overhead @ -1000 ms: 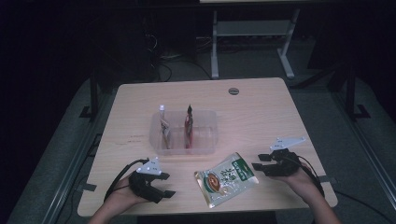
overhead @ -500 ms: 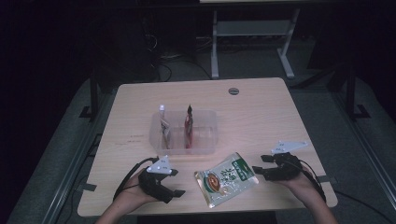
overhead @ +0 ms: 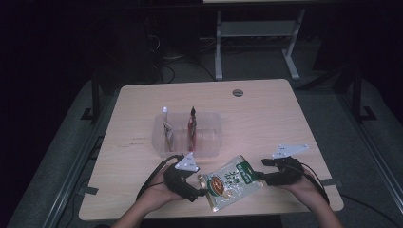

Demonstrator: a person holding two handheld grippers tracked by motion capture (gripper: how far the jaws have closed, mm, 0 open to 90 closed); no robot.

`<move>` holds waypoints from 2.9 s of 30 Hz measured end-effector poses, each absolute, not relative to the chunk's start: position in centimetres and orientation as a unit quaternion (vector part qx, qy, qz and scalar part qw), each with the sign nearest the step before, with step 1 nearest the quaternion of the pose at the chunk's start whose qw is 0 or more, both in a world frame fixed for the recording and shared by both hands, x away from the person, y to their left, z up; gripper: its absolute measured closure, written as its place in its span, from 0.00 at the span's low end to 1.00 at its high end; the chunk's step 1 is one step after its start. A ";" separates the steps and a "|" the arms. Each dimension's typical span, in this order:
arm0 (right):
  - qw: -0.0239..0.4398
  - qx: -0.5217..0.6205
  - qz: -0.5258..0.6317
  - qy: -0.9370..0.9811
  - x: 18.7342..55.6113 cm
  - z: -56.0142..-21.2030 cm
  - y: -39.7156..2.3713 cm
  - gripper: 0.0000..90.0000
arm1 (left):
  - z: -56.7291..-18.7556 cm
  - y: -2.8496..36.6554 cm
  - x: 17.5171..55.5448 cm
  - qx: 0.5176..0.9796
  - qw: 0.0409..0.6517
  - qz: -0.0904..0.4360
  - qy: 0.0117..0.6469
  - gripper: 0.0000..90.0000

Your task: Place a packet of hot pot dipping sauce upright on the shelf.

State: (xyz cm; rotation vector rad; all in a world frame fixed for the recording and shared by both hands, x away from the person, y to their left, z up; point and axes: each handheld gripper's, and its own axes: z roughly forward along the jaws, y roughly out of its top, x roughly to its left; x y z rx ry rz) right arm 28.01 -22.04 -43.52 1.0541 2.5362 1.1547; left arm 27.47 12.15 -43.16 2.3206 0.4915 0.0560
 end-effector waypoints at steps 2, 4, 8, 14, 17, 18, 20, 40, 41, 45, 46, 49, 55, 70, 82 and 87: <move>0.079 0.354 0.386 0.848 28.0 -43.6 -22.1 0.42 | -43.3 11.3 27.8 0.908 0.371 0.020 0.192 0.17; 0.078 0.359 0.385 0.847 28.1 -43.6 -22.3 0.42 | -43.5 10.6 28.0 0.908 0.371 0.019 0.193 0.16; 0.083 0.357 0.388 0.846 28.2 -43.6 -22.5 0.42 | -44.0 9.2 28.3 0.913 0.362 0.016 0.190 0.15; 0.086 0.362 0.390 0.843 28.3 -43.6 -22.7 0.42 | -45.0 7.5 28.7 0.915 0.354 0.014 0.193 0.15; 0.084 0.361 0.387 0.844 28.4 -43.7 -22.8 0.42 | -45.6 6.9 28.7 0.921 0.340 0.019 0.187 0.15; 0.084 0.361 0.387 0.844 28.4 -43.7 -22.8 0.42 | -45.9 6.7 28.7 0.923 0.335 0.022 0.187 0.15; 0.085 0.359 0.388 0.844 28.5 -43.8 -22.8 0.42 | -46.3 6.6 28.6 0.922 0.337 0.020 0.192 0.15; 0.087 0.362 0.386 0.844 28.4 -43.8 -23.2 0.43 | -46.3 7.5 28.8 0.907 0.358 0.041 0.219 0.68; 0.087 0.362 0.387 0.844 28.4 -43.7 -23.2 0.43 | -46.3 7.6 28.8 0.909 0.354 0.044 0.215 0.71; 0.090 0.360 0.387 0.844 28.5 -43.8 -23.2 0.43 | -46.3 7.6 28.7 0.910 0.355 0.045 0.209 0.83; 0.089 0.363 0.386 0.843 28.4 -43.8 -23.2 0.43 | -46.3 7.5 28.7 0.910 0.356 0.045 0.209 0.87; 0.089 0.362 0.386 0.844 28.4 -43.8 -23.2 0.43 | -46.2 7.4 28.5 0.910 0.358 0.048 0.202 0.93; 0.088 0.361 0.389 0.843 28.5 -43.8 -23.3 0.43 | -46.1 7.7 29.0 0.908 0.369 0.027 0.198 0.98; 0.070 0.352 0.415 0.836 28.5 -43.4 -23.9 0.44 | -43.8 8.6 29.1 0.906 0.389 -0.003 0.169 0.99; 0.037 0.325 0.444 0.834 30.3 -41.7 -21.9 0.43 | -41.6 12.4 29.1 0.903 0.400 0.010 0.154 1.00; 0.014 0.312 0.464 0.829 31.7 -41.3 -20.3 0.43 | -41.2 14.4 29.2 0.900 0.404 0.018 0.163 1.00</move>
